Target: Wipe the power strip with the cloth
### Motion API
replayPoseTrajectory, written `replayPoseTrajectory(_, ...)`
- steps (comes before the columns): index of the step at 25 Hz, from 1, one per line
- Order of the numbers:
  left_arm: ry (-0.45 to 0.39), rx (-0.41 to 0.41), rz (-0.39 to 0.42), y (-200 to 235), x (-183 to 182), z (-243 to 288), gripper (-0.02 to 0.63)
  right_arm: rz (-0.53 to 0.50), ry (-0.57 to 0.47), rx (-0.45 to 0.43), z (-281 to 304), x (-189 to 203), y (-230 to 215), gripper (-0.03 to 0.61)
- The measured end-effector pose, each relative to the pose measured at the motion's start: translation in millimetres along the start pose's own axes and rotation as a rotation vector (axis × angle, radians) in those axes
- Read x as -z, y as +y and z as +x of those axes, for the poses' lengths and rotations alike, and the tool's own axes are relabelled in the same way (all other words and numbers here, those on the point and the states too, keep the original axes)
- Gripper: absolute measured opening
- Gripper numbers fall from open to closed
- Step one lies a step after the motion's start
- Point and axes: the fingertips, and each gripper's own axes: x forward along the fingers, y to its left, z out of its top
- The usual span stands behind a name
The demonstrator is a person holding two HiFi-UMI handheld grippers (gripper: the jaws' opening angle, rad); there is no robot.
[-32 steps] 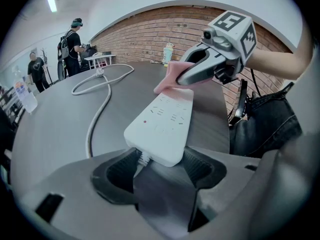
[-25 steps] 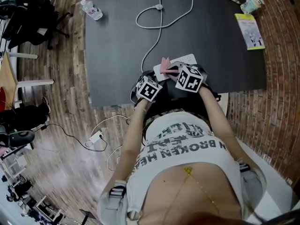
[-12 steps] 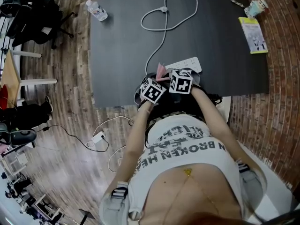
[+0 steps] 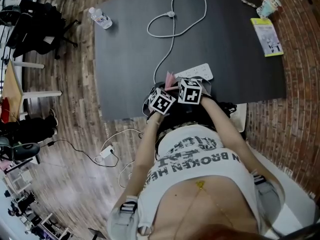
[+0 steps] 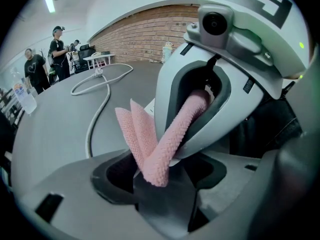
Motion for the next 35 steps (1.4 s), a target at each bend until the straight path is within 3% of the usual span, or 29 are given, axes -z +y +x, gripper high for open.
replayPoseTrajectory(35,0.006,0.006,-0.006,-0.6,-0.4,0.0,0.276,0.167,-0.001,0.119,-29.2,41.5,-24.0,0.016)
